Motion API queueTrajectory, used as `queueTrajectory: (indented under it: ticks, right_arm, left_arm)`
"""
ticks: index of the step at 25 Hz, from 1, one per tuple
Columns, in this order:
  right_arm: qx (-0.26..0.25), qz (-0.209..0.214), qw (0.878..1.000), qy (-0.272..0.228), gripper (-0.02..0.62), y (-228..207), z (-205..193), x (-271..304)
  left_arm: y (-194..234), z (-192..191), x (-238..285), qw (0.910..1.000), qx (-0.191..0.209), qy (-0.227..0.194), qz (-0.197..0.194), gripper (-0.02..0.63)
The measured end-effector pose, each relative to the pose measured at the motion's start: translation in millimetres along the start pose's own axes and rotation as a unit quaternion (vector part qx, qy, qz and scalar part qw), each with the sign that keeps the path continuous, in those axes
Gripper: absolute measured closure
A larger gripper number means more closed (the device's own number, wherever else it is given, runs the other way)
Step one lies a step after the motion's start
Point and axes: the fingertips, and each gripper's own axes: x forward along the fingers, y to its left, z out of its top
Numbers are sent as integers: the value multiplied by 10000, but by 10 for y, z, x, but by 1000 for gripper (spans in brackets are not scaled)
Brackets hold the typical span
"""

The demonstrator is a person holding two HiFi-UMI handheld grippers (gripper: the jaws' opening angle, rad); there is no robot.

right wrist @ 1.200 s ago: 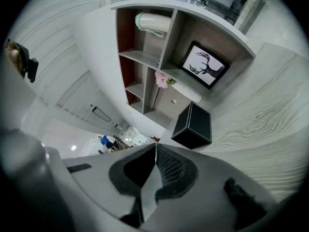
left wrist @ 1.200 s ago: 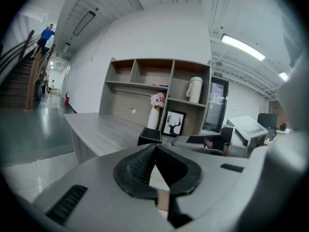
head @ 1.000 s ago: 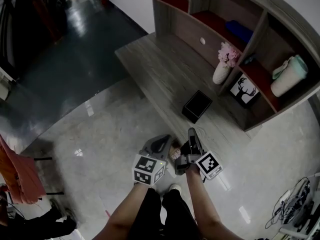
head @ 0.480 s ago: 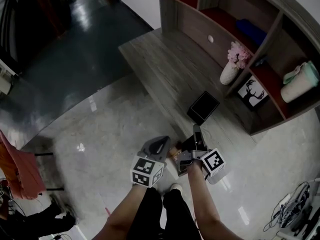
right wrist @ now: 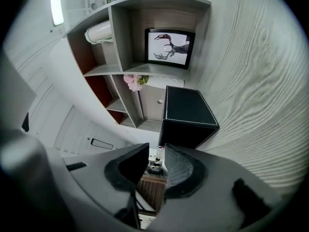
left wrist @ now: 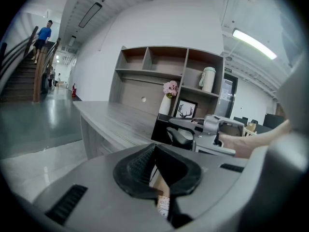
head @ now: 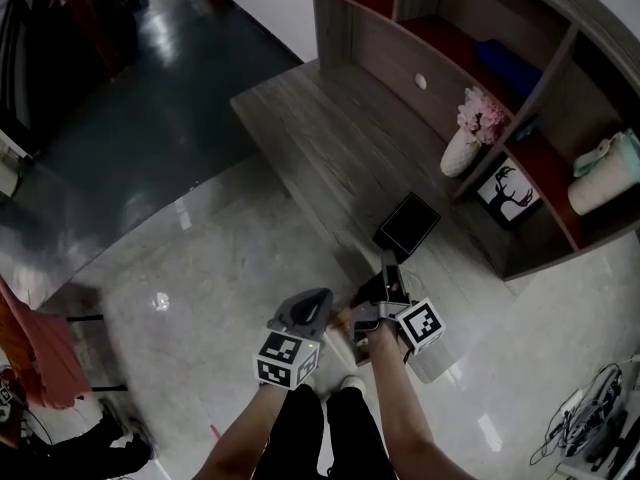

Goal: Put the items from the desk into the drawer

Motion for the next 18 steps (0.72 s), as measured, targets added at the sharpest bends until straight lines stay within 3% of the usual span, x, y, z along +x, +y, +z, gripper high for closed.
queueTrajectory:
  ticks: [8, 18]
  right_arm:
    - [-143, 137, 9992, -355, 486, -80, 149, 107]
    - [40, 295, 9970, -721, 491, -152, 294, 310]
  left_arm:
    - [125, -183, 59, 9998, -102, 149, 60, 595]
    - [194, -432, 168, 9991, -246, 326, 97, 595]
